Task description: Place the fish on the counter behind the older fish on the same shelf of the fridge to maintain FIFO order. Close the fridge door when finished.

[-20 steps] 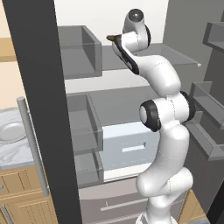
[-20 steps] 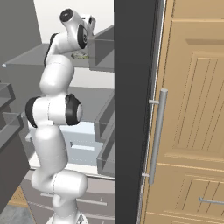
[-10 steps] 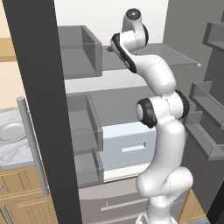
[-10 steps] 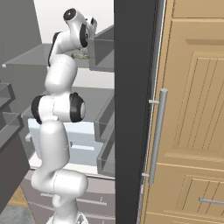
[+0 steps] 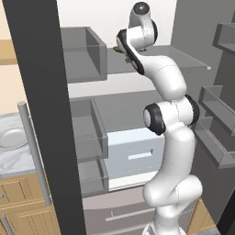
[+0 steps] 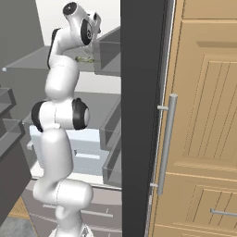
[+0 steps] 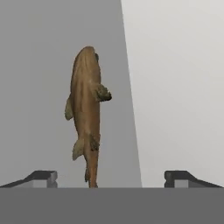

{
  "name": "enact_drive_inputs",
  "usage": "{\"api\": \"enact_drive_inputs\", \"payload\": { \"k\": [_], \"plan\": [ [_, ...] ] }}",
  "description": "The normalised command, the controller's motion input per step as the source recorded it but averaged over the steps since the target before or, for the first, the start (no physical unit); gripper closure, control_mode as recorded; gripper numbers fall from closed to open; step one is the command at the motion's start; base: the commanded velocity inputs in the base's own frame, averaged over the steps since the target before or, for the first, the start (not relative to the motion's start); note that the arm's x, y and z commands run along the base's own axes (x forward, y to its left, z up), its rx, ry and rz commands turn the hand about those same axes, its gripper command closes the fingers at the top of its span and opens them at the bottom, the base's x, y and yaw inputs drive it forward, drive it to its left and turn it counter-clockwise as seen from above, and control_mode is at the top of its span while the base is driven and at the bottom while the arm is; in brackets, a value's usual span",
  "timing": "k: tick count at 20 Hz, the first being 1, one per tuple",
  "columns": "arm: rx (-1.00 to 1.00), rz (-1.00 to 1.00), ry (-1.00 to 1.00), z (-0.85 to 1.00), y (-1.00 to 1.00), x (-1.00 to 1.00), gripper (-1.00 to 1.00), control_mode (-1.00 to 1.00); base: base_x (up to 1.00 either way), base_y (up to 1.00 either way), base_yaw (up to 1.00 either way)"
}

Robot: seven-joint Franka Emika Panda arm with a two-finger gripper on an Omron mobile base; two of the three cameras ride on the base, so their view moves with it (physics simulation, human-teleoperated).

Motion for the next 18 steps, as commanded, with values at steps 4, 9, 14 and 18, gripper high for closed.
{"api": "enact_drive_inputs", "payload": {
  "k": [4,9,14,18],
  "plan": [
    [0.00,0.00,-0.23,-0.06,0.04,-0.99,-1.00,-1.00,0.00,0.00,0.00],
    [0.01,0.00,-0.26,-0.38,0.00,-1.00,-1.00,-1.00,0.00,0.00,0.00],
    [0.07,0.00,-0.10,-0.07,0.00,-1.00,-1.00,-1.00,0.00,0.00,0.00],
    [0.09,0.00,0.00,-0.01,0.04,-1.00,-1.00,-1.00,0.00,0.00,0.00]
  ]
}}
